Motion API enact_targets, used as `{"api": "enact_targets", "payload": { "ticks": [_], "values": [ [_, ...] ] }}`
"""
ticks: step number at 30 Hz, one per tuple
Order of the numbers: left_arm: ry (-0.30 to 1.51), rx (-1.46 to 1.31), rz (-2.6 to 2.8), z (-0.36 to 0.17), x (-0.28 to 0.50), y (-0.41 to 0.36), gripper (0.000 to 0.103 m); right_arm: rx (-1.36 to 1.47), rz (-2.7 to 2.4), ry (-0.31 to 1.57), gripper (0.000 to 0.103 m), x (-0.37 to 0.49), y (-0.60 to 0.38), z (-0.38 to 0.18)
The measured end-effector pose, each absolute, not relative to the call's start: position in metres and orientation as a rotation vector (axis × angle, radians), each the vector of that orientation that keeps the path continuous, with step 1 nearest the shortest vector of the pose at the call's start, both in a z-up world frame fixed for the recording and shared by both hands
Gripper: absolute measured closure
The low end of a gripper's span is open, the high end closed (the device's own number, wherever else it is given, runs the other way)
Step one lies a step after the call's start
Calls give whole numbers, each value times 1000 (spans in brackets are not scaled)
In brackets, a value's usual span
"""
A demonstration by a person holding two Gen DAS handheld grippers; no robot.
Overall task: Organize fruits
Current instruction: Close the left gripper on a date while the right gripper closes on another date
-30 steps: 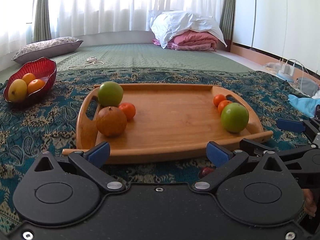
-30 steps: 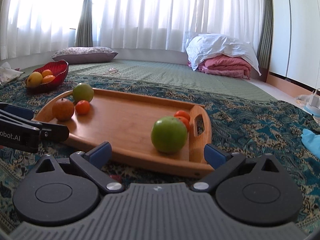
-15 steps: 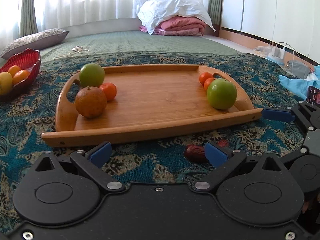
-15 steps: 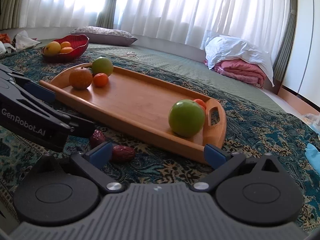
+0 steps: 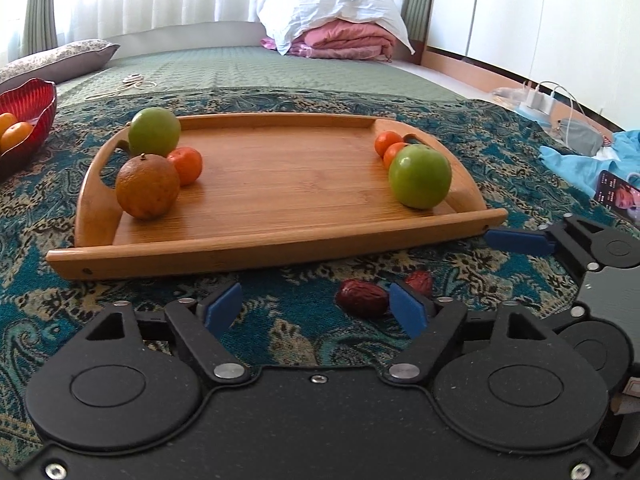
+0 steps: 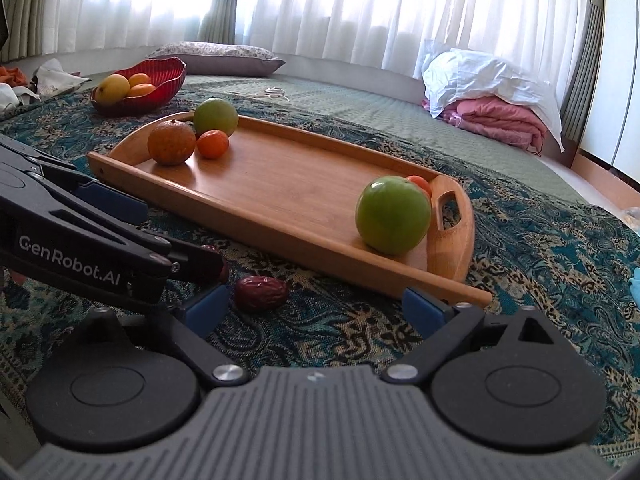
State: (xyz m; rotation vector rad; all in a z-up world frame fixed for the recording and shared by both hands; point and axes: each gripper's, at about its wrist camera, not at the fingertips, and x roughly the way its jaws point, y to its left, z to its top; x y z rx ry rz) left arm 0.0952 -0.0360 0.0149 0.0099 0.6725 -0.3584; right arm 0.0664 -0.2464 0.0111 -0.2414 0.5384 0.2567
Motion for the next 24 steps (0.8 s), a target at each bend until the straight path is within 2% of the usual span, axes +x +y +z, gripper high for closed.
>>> {"api": "enact_targets", "payload": {
  "ticks": [5, 15, 17, 21, 24],
  "values": [
    [682, -16, -388, 16, 96, -37, 42, -218, 275, 549, 15, 65, -246, 10],
    [686, -36, -438, 18, 93, -41, 54, -152, 304, 563, 44, 61, -246, 10],
    [695, -47, -438, 17, 94, -41, 60, -153, 308, 562, 49, 60, -245, 9],
    [703, -51, -440, 17, 95, -41, 66, -153, 312, 562, 54, 60, -242, 10],
    [690, -34, -429, 17, 93, -41, 75, -146, 314, 567, 56, 62, -242, 10]
  ]
}}
